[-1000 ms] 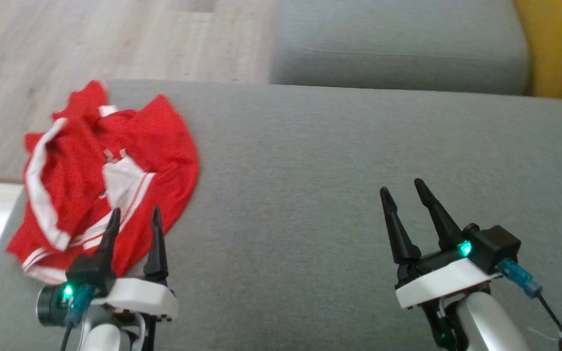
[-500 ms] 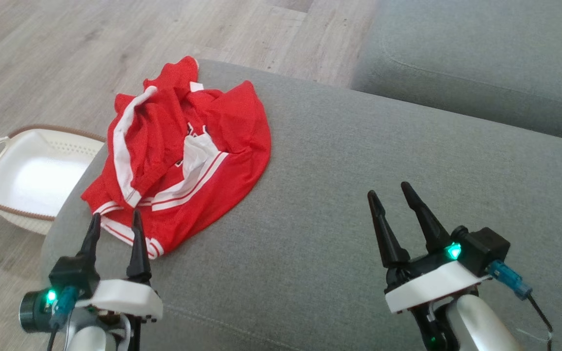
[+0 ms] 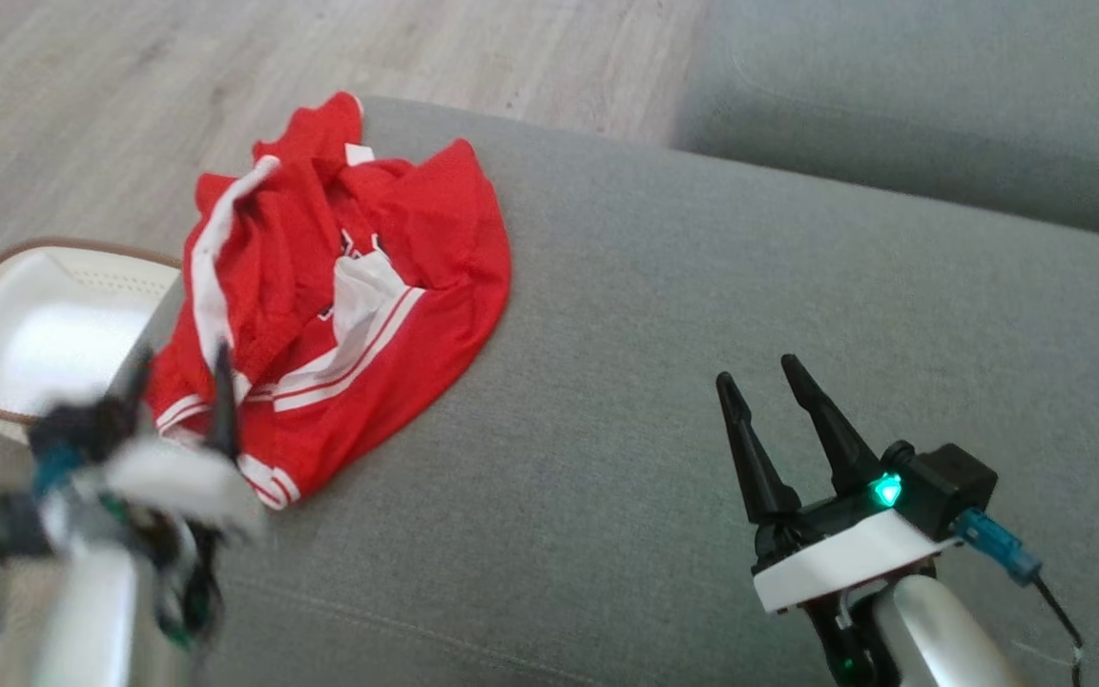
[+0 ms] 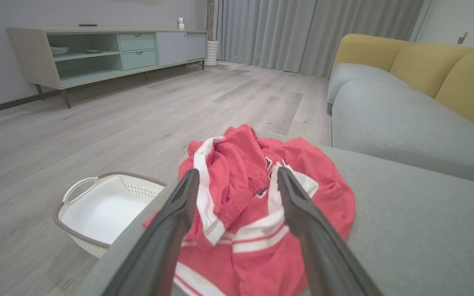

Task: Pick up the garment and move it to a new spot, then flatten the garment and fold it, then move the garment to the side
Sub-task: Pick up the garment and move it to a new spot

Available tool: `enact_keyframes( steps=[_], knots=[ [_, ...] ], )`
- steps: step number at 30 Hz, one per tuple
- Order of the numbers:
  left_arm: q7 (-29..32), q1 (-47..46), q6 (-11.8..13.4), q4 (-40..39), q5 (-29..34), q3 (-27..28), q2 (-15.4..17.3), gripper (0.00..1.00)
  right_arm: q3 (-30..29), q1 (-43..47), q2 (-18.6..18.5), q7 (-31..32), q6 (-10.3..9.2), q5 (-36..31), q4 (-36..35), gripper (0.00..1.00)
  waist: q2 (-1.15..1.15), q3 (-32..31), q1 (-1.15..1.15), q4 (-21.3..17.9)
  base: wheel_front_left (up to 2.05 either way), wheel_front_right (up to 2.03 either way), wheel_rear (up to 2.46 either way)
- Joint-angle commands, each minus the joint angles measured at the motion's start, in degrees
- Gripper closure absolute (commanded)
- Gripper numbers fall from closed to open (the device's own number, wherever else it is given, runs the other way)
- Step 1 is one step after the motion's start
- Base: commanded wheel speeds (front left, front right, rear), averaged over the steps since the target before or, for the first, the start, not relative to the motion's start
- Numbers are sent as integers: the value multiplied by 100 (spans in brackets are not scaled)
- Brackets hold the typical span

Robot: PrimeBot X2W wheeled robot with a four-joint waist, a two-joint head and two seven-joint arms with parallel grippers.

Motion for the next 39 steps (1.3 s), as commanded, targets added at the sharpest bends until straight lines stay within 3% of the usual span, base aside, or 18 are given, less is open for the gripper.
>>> enact_keyframes(
  steps=[1,7,13,21,30,31,32,33,39],
  knots=[
    [340,-761,-51,-158,-123,320,267,0,107,-283,-96,-62,-4,-6,-217,0,0,158,0,-137,0,0,0],
    [1859,-1828,-132,509,-419,670,950,0,175,-456,-167,-62,-4,-9,-245,0,0,543,0,-580,0,0,0],
    [3014,-2411,-412,1595,-972,838,1256,0,150,-603,-222,-62,-4,19,-258,0,0,842,0,-1068,0,0,0],
    [3535,-2867,-489,2835,-1217,917,1564,0,156,-794,-223,-62,-4,21,-281,0,0,1094,0,-1444,0,0,0],
    [3898,-3063,-573,3602,-1277,767,1713,0,91,-819,-175,-62,-4,18,-272,0,0,1141,0,-1502,0,0,0],
    [3876,-3086,-578,3655,-1280,757,1728,35,84,-828,-169,-62,-4,16,-267,0,0,1141,0,-1499,0,0,0],
    [3839,-3108,-584,3695,-1268,732,1745,79,79,-837,-163,-62,-4,15,-265,0,0,1138,0,-1495,0,0,0],
    [3779,-3134,-590,3722,-1265,718,1759,100,74,-843,-159,-62,-4,13,-264,0,0,1131,0,-1488,0,0,0],
    [3341,-3331,-638,3650,-1127,482,1872,100,31,-779,-131,-62,-4,28,-214,0,0,918,0,-1391,0,0,0]
  ],
)
